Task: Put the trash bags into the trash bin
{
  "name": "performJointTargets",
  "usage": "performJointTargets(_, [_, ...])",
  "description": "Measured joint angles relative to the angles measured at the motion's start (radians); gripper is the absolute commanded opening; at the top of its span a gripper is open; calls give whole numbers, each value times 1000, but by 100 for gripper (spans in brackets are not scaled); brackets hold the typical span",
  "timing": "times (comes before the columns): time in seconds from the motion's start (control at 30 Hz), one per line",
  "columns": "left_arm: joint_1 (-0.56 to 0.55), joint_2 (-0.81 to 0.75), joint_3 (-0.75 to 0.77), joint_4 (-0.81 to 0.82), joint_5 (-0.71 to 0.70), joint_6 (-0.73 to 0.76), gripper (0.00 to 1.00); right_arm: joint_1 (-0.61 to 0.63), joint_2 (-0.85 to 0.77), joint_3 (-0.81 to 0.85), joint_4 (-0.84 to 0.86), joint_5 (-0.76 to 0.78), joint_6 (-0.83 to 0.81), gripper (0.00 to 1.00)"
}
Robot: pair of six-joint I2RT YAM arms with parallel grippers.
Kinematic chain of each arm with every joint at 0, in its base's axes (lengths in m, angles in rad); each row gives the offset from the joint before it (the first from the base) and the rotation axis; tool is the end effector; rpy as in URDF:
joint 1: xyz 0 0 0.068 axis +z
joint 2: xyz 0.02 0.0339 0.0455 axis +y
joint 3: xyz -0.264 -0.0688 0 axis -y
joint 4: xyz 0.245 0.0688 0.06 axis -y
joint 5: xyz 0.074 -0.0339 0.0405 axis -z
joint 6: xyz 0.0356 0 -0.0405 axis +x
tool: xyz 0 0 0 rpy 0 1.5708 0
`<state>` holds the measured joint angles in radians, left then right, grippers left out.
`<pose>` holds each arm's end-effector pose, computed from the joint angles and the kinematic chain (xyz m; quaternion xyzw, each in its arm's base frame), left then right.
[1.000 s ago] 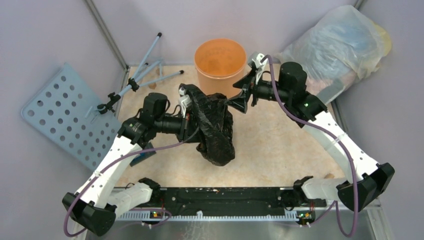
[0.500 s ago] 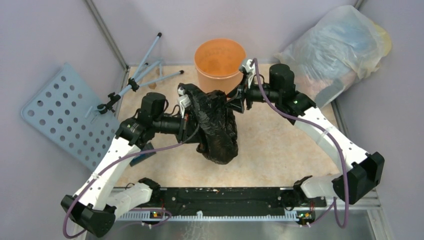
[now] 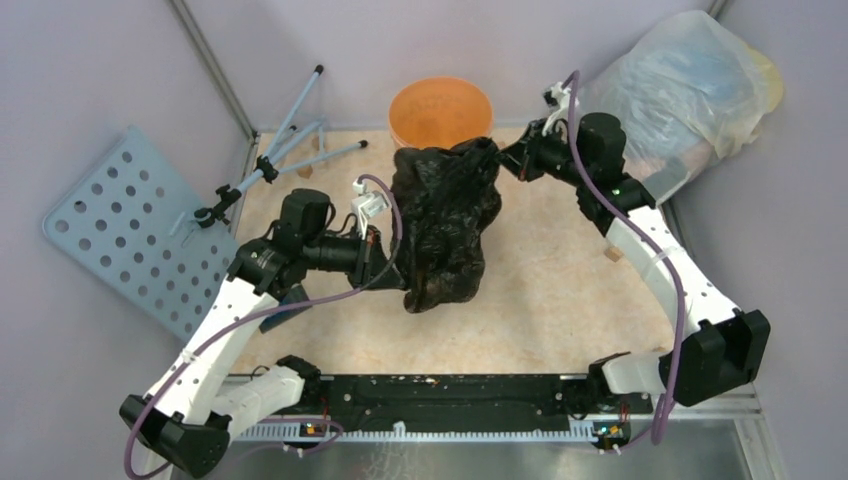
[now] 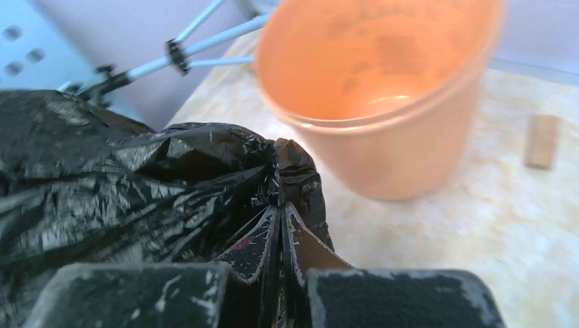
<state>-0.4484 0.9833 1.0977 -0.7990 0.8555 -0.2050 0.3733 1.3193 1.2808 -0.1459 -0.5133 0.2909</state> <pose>0.1556 -0.1047 0.3593 0.2763 0.7944 -0.4801 0.2492 0.2773 0.1274 0.4005 -0.1927 0.7367 0.3861 0.5206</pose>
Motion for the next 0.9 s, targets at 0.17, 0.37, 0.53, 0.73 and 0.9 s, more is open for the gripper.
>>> performJointTargets(0.17, [0,-20,0,-23,-9,0,0,-47,0,0,-34,171,57,0])
performJointTargets(0.37, [0,-37,45,-67,-47,-1,0,-47,33,24,-89,329,80,0])
performJointTargets(0.53, [0,-50,200,-77,-95,-15,0,-47,96,105,-138,326,69,0])
performJointTargets(0.73, [0,-1,486,4,-132,-50,0,-47,163,280,-154,237,46,0])
performJointTargets(0.9, [0,84,646,153,-146,-99,0,-47,262,447,-119,153,43,0])
